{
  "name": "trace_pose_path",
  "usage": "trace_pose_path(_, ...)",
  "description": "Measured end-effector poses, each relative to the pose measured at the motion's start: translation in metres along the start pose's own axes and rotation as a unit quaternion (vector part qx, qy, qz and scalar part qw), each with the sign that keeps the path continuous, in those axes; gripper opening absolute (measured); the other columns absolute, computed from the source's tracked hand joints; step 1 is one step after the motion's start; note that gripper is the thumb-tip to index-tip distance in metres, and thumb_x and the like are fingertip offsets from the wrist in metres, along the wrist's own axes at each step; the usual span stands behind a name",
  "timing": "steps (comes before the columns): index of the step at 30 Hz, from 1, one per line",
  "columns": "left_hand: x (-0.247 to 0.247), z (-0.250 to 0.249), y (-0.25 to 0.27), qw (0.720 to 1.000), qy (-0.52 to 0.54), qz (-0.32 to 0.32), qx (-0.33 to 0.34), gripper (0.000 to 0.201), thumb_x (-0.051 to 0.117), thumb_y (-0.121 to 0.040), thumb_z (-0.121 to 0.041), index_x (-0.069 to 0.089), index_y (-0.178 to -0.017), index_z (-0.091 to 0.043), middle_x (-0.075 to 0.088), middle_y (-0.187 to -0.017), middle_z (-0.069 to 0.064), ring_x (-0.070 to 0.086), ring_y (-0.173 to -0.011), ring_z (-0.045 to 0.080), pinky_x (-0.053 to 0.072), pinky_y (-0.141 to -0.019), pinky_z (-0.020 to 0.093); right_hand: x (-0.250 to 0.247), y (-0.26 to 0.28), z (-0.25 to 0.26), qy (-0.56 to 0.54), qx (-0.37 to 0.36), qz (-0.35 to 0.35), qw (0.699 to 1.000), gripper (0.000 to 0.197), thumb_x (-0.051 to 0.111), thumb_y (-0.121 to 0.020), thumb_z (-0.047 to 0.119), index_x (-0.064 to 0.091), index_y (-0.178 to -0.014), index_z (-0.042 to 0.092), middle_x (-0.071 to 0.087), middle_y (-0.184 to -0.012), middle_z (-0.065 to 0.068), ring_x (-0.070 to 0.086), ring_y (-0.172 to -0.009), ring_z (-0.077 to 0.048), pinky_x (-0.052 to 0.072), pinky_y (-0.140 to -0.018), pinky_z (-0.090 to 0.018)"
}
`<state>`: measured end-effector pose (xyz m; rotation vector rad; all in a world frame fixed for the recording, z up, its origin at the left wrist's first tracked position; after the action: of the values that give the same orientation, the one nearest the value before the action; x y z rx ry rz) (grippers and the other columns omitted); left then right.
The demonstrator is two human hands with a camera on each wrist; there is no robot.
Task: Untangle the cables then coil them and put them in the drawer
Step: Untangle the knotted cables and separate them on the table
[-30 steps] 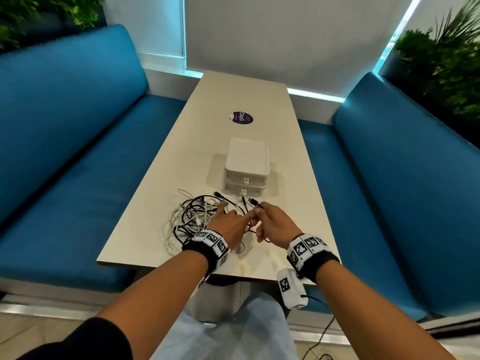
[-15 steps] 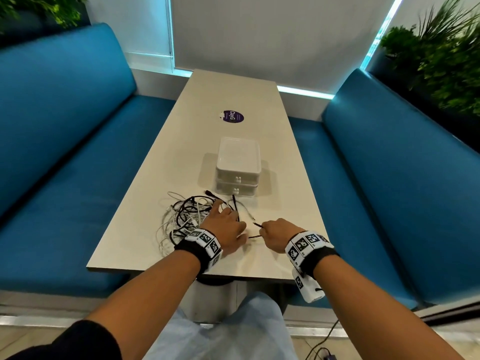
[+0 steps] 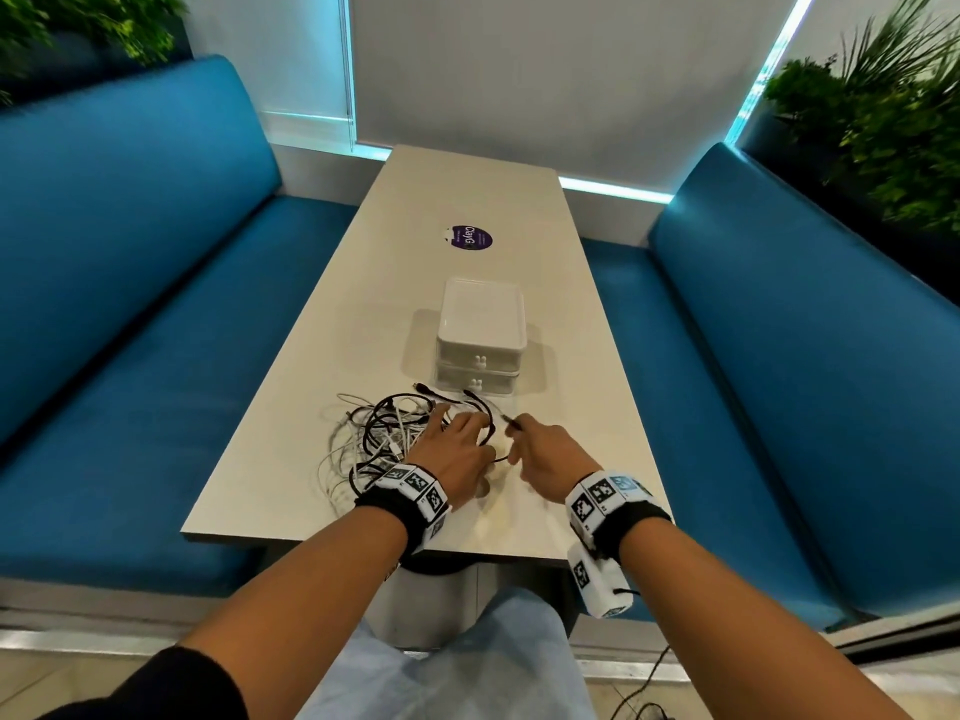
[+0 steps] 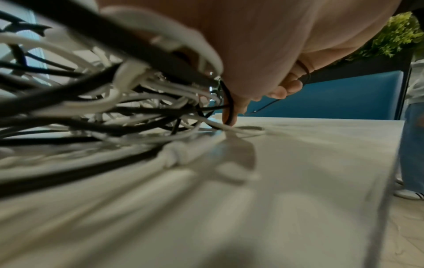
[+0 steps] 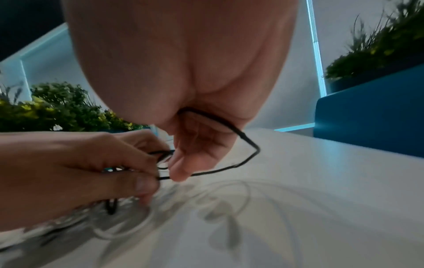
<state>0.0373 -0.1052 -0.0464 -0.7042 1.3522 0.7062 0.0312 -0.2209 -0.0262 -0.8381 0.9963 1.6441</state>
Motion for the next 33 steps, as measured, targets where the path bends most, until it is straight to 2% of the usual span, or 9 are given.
trace_pose_path(4, -0.005, 0.003, 0.002, 1.0, 0.02, -0.012, -0.01, 0.031, 0.06, -0.085, -0.039, 0.06, -0.115, -0.036, 0.027, -0.147, 0.007, 0.024, -0.139, 0.032, 0.015, -0.113, 0.056, 0.015, -0.003, 0.018, -0.021, 0.012, 0.023, 0.999, 0.021, 0.041, -0.097, 0.013, 0.057, -0.109, 0.009, 0.068, -0.106, -0.014, 0.066, -0.093, -0.033, 0.054, -0.082, -0.044)
trace_pose_path(9, -0.002, 0.006, 0.005, 0.998, 0.046, -0.03, -0.014, 0.033, 0.045, -0.101, -0.03, 0.048, -0.134, -0.03, 0.011, -0.155, 0.014, 0.009, -0.144, 0.039, 0.018, -0.112, 0.061, 0.009, -0.005, 0.015, -0.044, 0.03, 0.001, 0.999, 0.027, 0.041, -0.096, 0.02, 0.06, -0.112, 0.011, 0.067, -0.11, -0.014, 0.062, -0.102, -0.032, 0.047, -0.08, -0.033)
trace_pose_path(13, -0.008, 0.009, 0.004, 0.993, 0.104, -0.055, -0.012, 0.029, 0.051, -0.099, -0.019, 0.051, -0.124, -0.034, -0.001, -0.156, 0.014, -0.002, -0.146, 0.041, 0.013, -0.114, 0.066, 0.014, -0.003, 0.013, -0.009, 0.035, 0.018, 0.999, 0.033, 0.042, -0.094, 0.025, 0.057, -0.122, 0.015, 0.064, -0.119, -0.012, 0.06, -0.107, -0.033, 0.048, -0.086, -0.037)
trace_pose_path(17, -0.012, 0.012, 0.003, 0.991, 0.117, -0.056, -0.002, 0.022, 0.054, -0.097, -0.014, 0.056, -0.112, -0.029, -0.012, -0.16, 0.006, -0.009, -0.148, 0.035, 0.013, -0.112, 0.064, 0.016, -0.001, 0.008, -0.024, 0.011, 0.016, 1.0, 0.025, 0.042, -0.099, 0.033, 0.059, -0.109, 0.017, 0.068, -0.105, -0.01, 0.063, -0.096, -0.031, 0.05, -0.082, -0.042)
trace_pose_path(19, -0.005, 0.011, 0.0, 0.995, 0.103, -0.008, 0.004, 0.022, 0.048, -0.1, -0.014, 0.056, -0.116, -0.026, 0.001, -0.161, 0.0, -0.006, -0.149, 0.026, 0.014, -0.113, 0.065, 0.017, 0.0, 0.005, -0.021, -0.004, 0.023, 1.0, 0.027, 0.039, -0.101, 0.036, 0.059, -0.106, 0.019, 0.069, -0.104, -0.008, 0.063, -0.095, -0.029, 0.05, -0.084, -0.042)
trace_pose_path(21, 0.001, 0.008, -0.003, 0.997, 0.068, 0.038, 0.019, 0.031, 0.043, -0.1, -0.013, 0.052, -0.128, -0.022, 0.026, -0.155, -0.004, 0.005, -0.149, 0.018, 0.014, -0.113, 0.061, 0.017, 0.001, 0.002, 0.0, -0.015, 0.028, 1.0, 0.03, 0.037, -0.102, 0.039, 0.059, -0.103, 0.018, 0.07, -0.103, -0.009, 0.063, -0.094, -0.029, 0.05, -0.085, -0.042)
trace_pose_path(24, 0.003, 0.004, -0.003, 0.998, 0.021, 0.039, 0.033, 0.03, 0.043, -0.099, -0.018, 0.055, -0.126, -0.019, 0.052, -0.131, -0.004, 0.04, -0.133, 0.018, 0.012, -0.113, 0.058, 0.013, 0.001, -0.005, 0.036, -0.013, 0.025, 0.999, 0.028, 0.039, -0.102, 0.037, 0.058, -0.103, 0.016, 0.068, -0.097, -0.012, 0.06, -0.088, -0.03, 0.049, -0.079, -0.04)
trace_pose_path(27, 0.005, 0.009, 0.0, 0.999, -0.013, 0.027, 0.041, 0.028, 0.042, -0.1, -0.027, 0.06, -0.121, -0.02, 0.058, -0.122, -0.004, 0.054, -0.118, 0.019, 0.012, -0.113, 0.056, 0.002, 0.004, -0.026, 0.055, 0.016, 0.023, 0.998, 0.025, 0.04, -0.103, 0.033, 0.057, -0.107, 0.015, 0.066, -0.096, -0.012, 0.058, -0.084, -0.029, 0.048, -0.076, -0.038)
trace_pose_path(33, 0.008, 0.015, 0.004, 0.999, -0.03, 0.008, 0.036, 0.027, 0.044, -0.098, -0.03, 0.063, -0.116, -0.024, 0.059, -0.125, -0.007, 0.052, -0.119, 0.02, 0.01, -0.112, 0.057, -0.019, 0.021, -0.096, 0.088, 0.16, 0.009, 0.983, 0.028, 0.035, -0.103, 0.036, 0.057, -0.109, 0.02, 0.062, -0.09, -0.007, 0.061, -0.08, -0.027, 0.048, -0.068, -0.033)
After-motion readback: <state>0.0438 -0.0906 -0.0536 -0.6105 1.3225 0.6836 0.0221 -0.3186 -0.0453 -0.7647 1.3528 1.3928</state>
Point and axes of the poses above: each hand's wrist, its own y-axis away from the middle knuckle, its own x-axis out of the palm, z = x × y, the point moved 7 cm from there along -y, towards the middle knuckle
